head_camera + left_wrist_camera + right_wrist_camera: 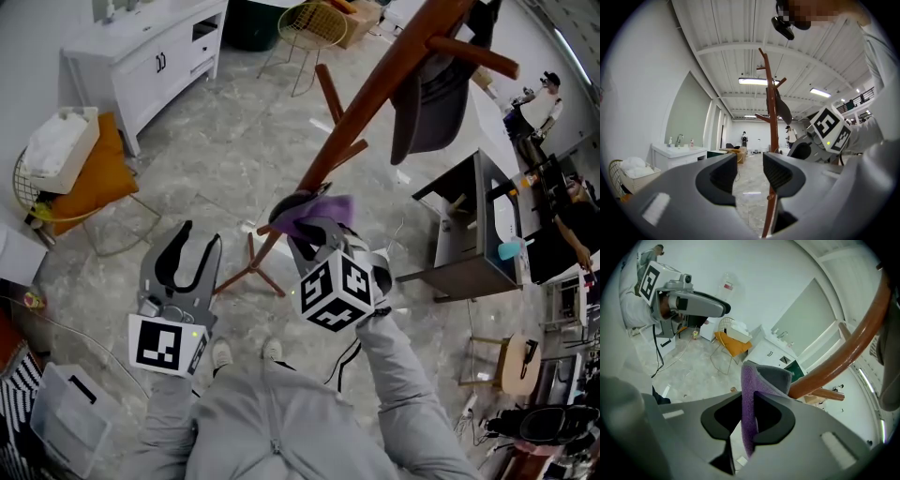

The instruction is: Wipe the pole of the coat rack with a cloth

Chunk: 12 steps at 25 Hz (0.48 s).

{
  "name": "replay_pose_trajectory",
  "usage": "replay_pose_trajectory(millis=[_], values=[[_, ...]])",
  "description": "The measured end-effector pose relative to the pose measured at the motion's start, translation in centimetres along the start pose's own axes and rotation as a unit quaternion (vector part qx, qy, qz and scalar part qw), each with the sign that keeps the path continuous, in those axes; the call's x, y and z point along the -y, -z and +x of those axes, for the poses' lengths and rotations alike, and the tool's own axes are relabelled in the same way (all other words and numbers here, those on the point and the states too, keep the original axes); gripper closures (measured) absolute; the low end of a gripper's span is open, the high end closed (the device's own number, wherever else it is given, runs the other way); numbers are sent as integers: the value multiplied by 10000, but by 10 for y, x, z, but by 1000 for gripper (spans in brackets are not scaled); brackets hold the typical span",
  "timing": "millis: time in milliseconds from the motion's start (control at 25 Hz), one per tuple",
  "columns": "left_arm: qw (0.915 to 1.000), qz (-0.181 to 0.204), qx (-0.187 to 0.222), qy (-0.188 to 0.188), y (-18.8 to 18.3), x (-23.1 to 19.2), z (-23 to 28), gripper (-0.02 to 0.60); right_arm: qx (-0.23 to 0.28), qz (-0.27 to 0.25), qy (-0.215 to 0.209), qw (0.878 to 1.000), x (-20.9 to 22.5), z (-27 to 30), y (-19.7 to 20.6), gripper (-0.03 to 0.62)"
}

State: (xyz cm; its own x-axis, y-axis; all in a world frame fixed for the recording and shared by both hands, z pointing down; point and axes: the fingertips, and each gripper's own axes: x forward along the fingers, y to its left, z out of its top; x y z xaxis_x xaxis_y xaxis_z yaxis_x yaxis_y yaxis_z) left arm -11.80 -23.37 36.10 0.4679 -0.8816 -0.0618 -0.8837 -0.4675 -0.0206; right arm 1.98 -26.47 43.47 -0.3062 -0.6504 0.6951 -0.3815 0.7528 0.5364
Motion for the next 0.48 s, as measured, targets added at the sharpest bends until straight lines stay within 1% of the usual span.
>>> replay_pose_trajectory(millis=[120, 240, 360, 480], values=[[10000, 19, -1, 7, -1, 1, -1, 402, 244, 220, -201, 9993, -14, -4, -7, 537], [10000, 41, -23, -7, -2, 4, -4, 402, 535, 582, -473, 9957, -29, -8, -12, 537], [10000, 66, -41, -21, -2, 6, -7, 402, 883, 1071, -746, 9875, -43, -12, -17, 537], [9999, 101, -62, -31, -2, 7, -10, 402, 1202, 1572, -1005, 9751, -54, -17, -20, 537]])
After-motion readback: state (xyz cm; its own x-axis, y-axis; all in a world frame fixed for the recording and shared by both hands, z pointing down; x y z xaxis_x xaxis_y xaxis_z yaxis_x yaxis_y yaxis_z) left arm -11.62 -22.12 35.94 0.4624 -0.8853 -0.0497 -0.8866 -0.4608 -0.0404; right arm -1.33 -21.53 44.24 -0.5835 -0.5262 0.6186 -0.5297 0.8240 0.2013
